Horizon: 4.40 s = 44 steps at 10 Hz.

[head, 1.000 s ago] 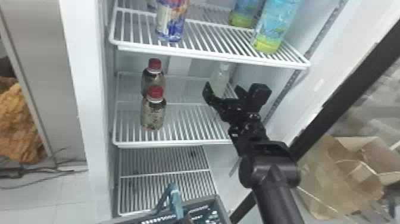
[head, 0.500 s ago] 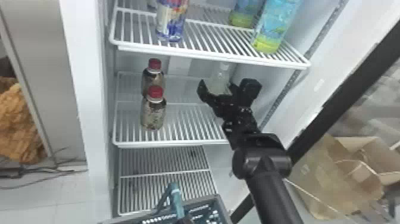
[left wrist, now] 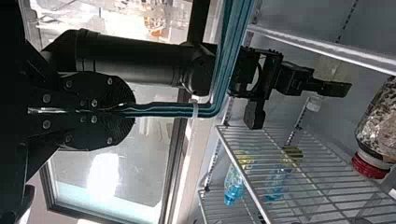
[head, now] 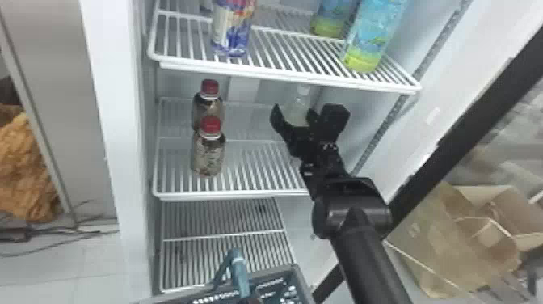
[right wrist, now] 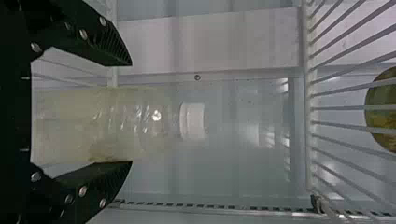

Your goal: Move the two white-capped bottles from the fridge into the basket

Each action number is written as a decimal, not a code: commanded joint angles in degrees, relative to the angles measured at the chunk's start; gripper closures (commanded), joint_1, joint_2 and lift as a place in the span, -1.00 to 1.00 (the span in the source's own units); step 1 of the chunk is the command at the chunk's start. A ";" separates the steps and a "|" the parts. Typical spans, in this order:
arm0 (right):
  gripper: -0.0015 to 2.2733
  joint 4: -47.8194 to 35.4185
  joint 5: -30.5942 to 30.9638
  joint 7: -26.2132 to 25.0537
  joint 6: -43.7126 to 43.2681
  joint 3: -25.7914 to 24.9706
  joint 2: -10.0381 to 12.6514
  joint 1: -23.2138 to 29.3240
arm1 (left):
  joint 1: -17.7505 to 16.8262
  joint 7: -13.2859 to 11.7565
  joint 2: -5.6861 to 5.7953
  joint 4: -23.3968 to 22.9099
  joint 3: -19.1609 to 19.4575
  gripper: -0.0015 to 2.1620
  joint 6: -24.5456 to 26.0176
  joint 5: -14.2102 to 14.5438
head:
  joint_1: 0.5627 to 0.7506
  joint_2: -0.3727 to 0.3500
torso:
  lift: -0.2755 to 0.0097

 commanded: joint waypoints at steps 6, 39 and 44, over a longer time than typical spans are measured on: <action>-0.31 -2.50 -0.11 -1.74 0.23 0.16 -0.27 1.37 | -0.01 0.00 0.22 0.03 -0.34 0.04 0.00 0.27 | 0.41 -0.94 | -0.89; -0.31 -78.86 -26.05 -1.47 36.09 -11.04 2.81 59.17 | 0.56 -0.09 -0.13 0.03 0.69 0.04 0.00 0.16 | 0.41 -0.94 | -0.89; -0.31 -82.93 -26.85 -0.60 47.76 -12.29 2.54 62.69 | 0.84 -0.18 -0.13 0.03 1.03 0.04 0.00 0.16 | 0.41 -0.94 | -0.89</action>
